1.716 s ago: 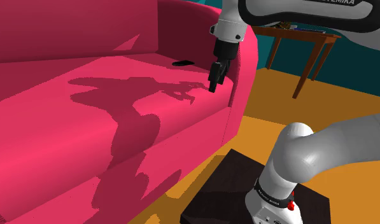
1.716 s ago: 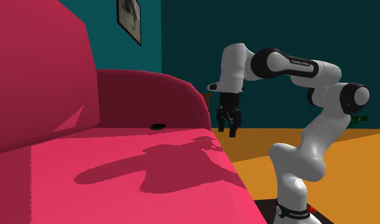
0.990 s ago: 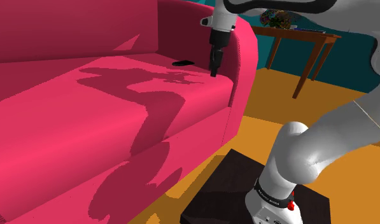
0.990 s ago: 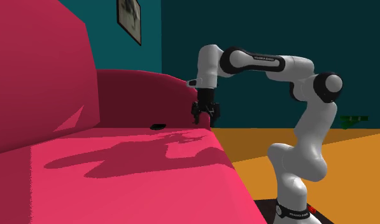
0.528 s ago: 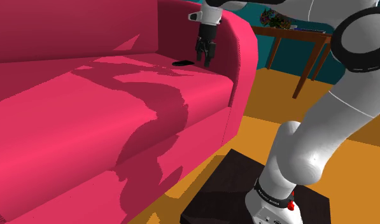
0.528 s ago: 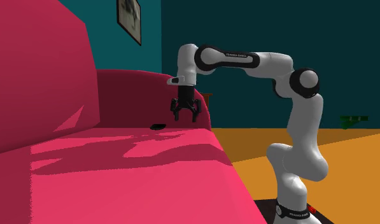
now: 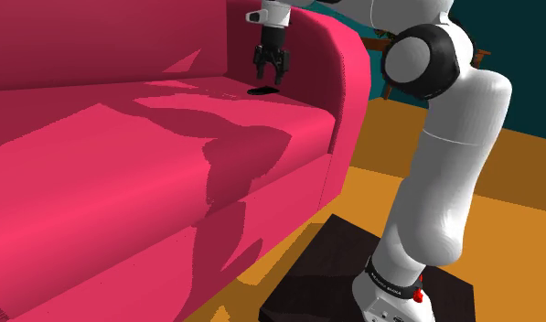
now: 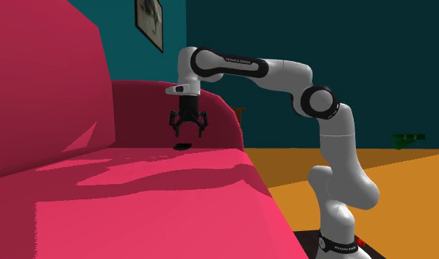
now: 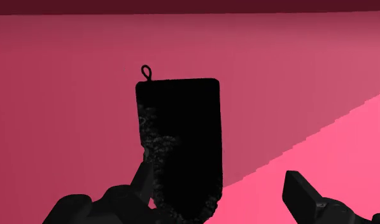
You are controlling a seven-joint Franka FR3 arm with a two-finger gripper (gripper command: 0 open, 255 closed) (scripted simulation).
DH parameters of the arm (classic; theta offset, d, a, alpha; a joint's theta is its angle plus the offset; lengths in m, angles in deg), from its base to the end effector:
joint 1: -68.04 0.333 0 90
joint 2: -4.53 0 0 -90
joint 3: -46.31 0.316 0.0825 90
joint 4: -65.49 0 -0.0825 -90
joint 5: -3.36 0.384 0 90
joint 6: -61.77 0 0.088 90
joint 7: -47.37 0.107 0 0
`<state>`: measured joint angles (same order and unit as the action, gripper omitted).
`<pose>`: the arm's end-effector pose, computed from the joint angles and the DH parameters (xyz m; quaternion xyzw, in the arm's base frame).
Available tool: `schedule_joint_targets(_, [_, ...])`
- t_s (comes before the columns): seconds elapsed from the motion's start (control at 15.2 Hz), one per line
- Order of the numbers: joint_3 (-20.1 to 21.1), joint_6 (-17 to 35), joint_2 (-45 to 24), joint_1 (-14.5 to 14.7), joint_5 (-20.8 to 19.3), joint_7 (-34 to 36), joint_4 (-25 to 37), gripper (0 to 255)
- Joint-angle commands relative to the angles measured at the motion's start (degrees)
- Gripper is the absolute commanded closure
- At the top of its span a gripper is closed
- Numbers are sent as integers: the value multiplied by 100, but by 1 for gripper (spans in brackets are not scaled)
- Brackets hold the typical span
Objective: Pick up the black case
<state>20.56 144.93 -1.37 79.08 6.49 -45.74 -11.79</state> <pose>0.5576 -0.1232 0.6647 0.7721 0.6355 0.0067 0.0011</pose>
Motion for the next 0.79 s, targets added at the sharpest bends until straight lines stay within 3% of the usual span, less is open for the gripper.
schedule_joint_targets(0.0, [-24, -356, -704, -163, 297, -692, 966, 0])
schedule_joint_targets(0.59, [39, 388, -363, -43, 130, -622, -85, 0])
schedule_joint_targets(0.66, [37, 399, -364, -46, 131, -628, -95, 255])
schedule_joint_targets(0.73, [36, 398, -366, -49, 132, -632, -93, 255])
